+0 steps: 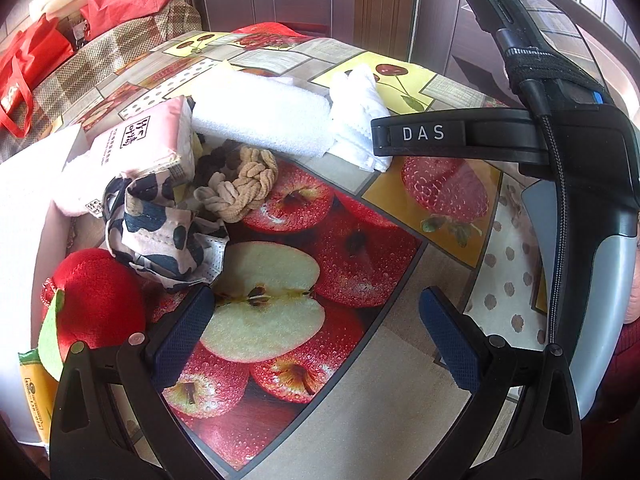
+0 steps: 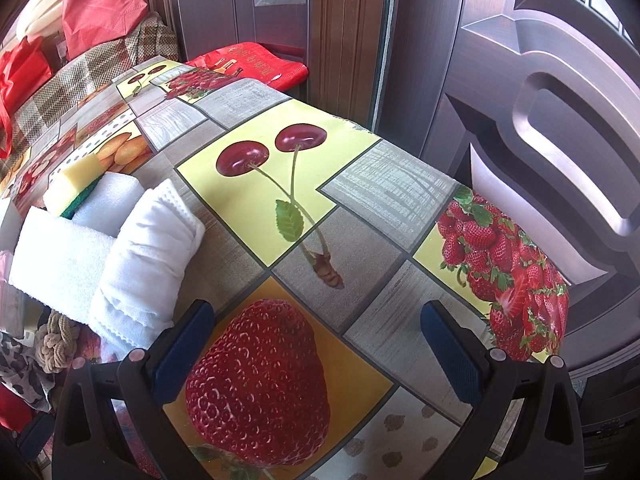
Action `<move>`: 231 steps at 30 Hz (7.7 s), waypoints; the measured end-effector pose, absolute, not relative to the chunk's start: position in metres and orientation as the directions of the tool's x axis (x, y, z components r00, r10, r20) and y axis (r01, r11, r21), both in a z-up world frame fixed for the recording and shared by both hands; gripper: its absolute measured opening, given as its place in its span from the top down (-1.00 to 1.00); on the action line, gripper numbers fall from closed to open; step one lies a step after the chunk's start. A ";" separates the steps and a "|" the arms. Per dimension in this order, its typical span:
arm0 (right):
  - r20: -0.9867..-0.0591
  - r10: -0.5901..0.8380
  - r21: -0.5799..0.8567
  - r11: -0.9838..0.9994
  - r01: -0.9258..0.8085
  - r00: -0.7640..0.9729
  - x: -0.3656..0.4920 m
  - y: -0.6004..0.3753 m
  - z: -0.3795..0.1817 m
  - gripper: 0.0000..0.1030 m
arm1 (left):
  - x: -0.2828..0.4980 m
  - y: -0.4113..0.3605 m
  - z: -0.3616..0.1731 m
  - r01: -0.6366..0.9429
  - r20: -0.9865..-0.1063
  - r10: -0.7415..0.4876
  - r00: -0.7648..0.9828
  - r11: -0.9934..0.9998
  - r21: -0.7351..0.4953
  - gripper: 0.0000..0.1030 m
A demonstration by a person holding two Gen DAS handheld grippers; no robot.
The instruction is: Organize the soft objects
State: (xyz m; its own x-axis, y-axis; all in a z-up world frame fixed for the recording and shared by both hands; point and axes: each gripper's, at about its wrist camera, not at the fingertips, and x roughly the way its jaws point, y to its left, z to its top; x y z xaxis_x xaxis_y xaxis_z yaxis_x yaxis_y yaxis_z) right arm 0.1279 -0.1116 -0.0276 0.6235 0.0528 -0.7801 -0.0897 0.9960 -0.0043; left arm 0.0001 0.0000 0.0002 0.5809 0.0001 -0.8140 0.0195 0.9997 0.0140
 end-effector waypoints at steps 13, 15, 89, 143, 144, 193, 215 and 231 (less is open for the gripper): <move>-0.780 0.053 -0.004 0.996 -0.090 0.623 0.128 -0.111 -0.027 -1.00 | 0.000 0.000 0.000 0.020 -0.814 0.000 0.581 1.000 0.014 -0.99; -0.780 0.053 -0.004 0.996 -0.090 0.623 0.128 -0.112 -0.028 -1.00 | 0.000 0.000 0.000 0.020 -0.814 0.000 0.581 1.000 0.014 -0.99; -0.641 0.557 -0.003 0.686 -0.728 0.528 0.099 -0.093 0.000 -0.99 | -0.137 0.085 0.035 -0.197 -0.711 0.043 0.702 0.971 -0.135 -0.76; -0.178 0.884 0.018 0.442 -0.897 0.432 -0.025 -0.041 0.034 0.00 | -0.182 0.167 0.051 -0.614 -0.357 0.576 0.736 0.790 0.009 0.54; -0.181 0.886 0.014 0.438 -0.899 0.428 -0.026 -0.038 0.034 0.00 | -0.181 0.167 0.052 -0.611 -0.355 0.575 0.737 0.792 0.012 0.54; -0.402 0.860 -0.014 0.339 -0.941 0.315 -0.017 0.149 0.018 -0.51 | -0.125 0.294 0.042 -0.699 -0.507 0.591 0.627 0.714 -0.033 0.32; -0.263 0.890 -0.030 0.378 -0.925 0.372 -0.030 0.121 0.031 -1.00 | -0.153 0.276 0.054 -0.750 -0.345 0.694 0.631 0.661 -0.043 -1.00; -0.272 0.859 0.014 0.455 -0.891 0.434 -0.023 0.043 0.027 -1.00 | -0.159 0.225 0.057 -0.675 -0.302 0.637 0.709 0.737 -0.029 -1.00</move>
